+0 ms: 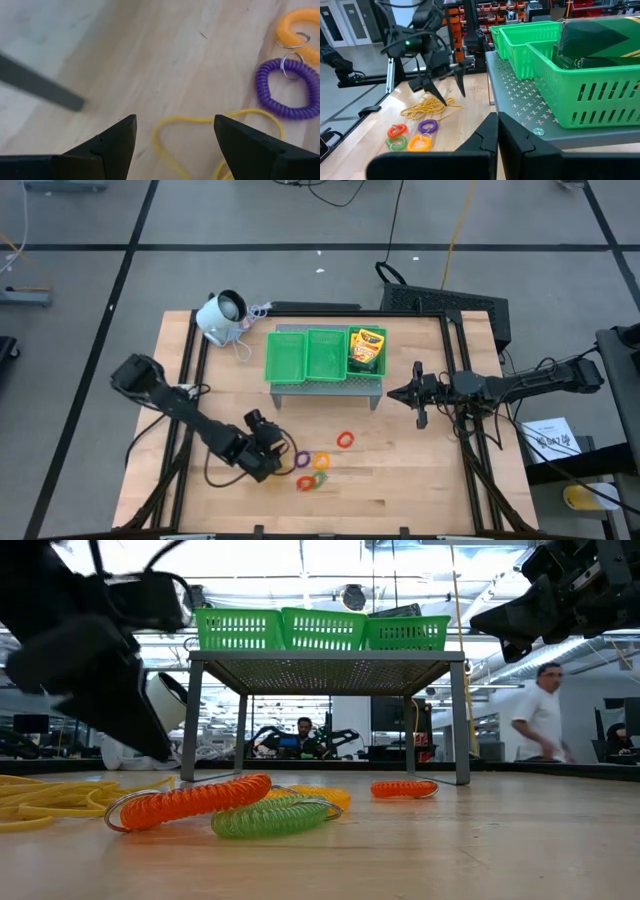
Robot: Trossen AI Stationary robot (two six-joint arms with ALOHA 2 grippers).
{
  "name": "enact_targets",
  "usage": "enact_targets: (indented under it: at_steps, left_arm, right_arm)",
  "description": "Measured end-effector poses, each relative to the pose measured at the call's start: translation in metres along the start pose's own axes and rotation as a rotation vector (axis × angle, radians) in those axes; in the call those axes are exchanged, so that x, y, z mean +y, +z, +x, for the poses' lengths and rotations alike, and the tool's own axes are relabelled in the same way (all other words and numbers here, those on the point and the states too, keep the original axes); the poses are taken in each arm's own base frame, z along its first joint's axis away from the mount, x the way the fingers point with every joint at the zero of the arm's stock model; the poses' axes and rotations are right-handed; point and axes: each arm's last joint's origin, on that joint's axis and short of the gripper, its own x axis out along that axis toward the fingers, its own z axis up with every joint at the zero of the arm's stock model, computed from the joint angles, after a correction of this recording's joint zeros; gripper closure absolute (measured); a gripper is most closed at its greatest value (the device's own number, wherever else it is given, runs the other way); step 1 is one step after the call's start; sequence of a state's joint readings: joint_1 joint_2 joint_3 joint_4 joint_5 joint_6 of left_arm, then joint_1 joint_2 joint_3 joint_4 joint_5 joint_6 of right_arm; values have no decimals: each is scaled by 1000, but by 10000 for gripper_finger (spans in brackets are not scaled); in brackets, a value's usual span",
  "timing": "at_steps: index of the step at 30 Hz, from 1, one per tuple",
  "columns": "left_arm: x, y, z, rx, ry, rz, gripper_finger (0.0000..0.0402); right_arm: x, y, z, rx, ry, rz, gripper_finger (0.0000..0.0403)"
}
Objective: Pick & Place Office Desk Supplies
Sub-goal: Put the yellow rubber band into the left green basket
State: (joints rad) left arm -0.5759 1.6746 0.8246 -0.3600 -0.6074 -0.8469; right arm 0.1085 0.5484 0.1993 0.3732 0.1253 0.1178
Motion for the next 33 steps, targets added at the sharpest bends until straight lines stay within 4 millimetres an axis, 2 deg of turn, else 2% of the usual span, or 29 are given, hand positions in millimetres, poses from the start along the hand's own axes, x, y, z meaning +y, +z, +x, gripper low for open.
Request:
enact_targets:
  at_steps: [6,11,14,22,31,33]
  left_arm:
    - [-3,-1,23,73,-50,22,131]
    - [-1,0,27,115,-73,28,142]
    - [0,1,25,124,-91,76,177]
    - [0,1,24,147,-121,140,305]
    - [7,8,30,143,-113,149,392]
    - [7,9,31,140,-112,118,396]
  right_arm:
    - [0,-1,0,11,-1,-1,403]
    - [0,-3,0,31,-4,-3,403]
    - [0,-4,0,42,-5,-3,403]
    - [-1,-5,0,53,-6,0,403]
    - [-1,-5,0,56,-7,-2,403]
    - [-1,-5,0,56,-6,-2,403]
